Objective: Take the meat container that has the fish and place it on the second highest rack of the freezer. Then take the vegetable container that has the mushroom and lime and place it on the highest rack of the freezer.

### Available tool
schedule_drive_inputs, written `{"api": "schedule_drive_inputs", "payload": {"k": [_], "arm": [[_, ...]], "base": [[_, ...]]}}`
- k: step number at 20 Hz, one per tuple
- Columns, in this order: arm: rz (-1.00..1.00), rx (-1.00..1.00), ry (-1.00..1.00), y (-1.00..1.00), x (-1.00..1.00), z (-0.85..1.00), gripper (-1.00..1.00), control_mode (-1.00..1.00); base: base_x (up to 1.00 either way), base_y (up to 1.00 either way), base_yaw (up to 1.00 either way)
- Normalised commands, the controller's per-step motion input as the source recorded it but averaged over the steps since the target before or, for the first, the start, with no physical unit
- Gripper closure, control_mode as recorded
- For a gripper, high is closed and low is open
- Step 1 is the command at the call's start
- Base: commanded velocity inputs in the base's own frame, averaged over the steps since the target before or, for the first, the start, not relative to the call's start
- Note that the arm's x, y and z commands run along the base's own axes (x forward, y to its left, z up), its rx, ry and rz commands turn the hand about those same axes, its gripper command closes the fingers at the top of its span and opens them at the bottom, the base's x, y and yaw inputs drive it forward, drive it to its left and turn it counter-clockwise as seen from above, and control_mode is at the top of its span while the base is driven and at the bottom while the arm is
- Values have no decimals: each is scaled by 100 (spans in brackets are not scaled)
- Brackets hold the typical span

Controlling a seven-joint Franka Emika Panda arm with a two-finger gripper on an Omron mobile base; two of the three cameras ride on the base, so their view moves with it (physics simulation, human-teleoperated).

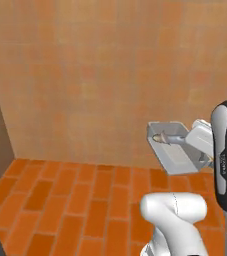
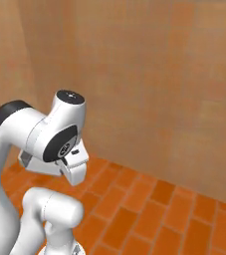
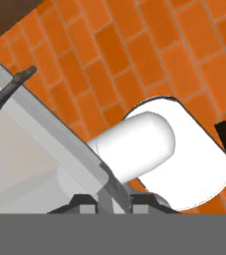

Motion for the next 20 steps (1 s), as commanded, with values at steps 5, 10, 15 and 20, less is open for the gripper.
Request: {"api": "schedule_drive_inputs", "payload": {"k": [5,10,15,20], "arm": [[0,0,0,0,0,0,100,100],[0,0,0,0,0,0,100,100],[0,0,0,0,0,0,100,100],[0,0,0,0,0,0,100,100]], "base": [[21,0,100],[25,0,100],[23,0,99],[0,-3,89]]}}
